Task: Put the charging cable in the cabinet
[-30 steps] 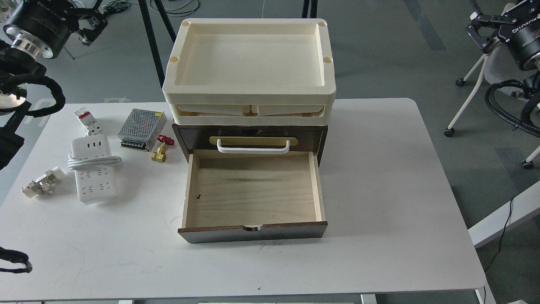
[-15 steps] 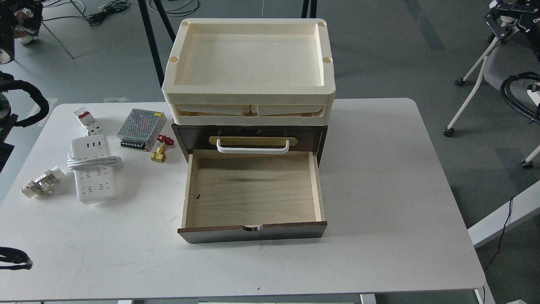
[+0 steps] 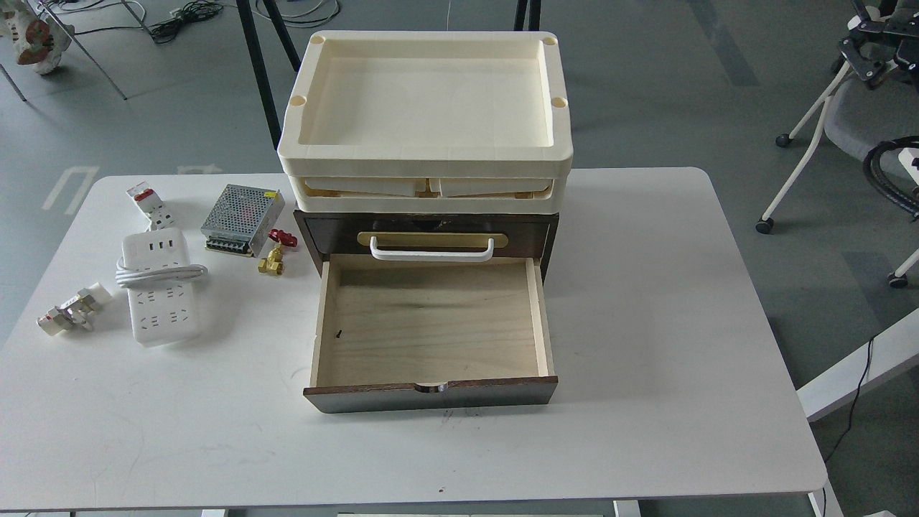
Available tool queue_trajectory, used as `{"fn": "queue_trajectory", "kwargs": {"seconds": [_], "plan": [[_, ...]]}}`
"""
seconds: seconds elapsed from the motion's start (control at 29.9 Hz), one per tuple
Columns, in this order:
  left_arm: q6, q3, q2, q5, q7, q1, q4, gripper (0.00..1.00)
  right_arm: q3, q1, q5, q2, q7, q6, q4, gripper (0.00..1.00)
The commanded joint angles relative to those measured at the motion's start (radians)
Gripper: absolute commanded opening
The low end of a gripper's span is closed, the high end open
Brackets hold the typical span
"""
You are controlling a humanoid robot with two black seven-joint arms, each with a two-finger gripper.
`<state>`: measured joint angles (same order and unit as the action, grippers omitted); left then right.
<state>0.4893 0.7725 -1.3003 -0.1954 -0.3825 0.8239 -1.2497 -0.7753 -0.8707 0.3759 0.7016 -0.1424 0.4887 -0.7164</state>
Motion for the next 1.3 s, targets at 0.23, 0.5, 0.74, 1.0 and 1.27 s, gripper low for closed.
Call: {"fn": "queue_trajectory", "kwargs": {"seconds": [0.23,0.5,0.74,1.0,1.27], "plan": [[-0.020,-0.149,-0.111,-0.795,0.031,0.001,-0.387,0.99,-0.002,0.055,0.000,0.048,0.000,0.000,0.005,1.00],[-0.155,-0.375,-0.163,-0.953,-0.106,0.000,-0.409,1.00,-0.002,0.078,0.000,0.067,0.000,0.000,0.021,1.00],[-0.372,-0.553,-0.149,-1.384,-0.106,-0.003,-0.356,1.00,-0.002,0.098,0.001,0.070,0.000,0.000,0.029,1.00],[-0.376,-0.564,0.002,-1.654,-0.106,0.000,-0.090,1.00,-0.001,0.114,0.002,0.061,0.000,0.000,0.028,1.00],[-0.380,-0.590,0.281,-1.920,-0.106,-0.002,0.291,1.00,-0.002,0.140,0.002,0.058,0.000,0.000,0.026,1.00]]}}
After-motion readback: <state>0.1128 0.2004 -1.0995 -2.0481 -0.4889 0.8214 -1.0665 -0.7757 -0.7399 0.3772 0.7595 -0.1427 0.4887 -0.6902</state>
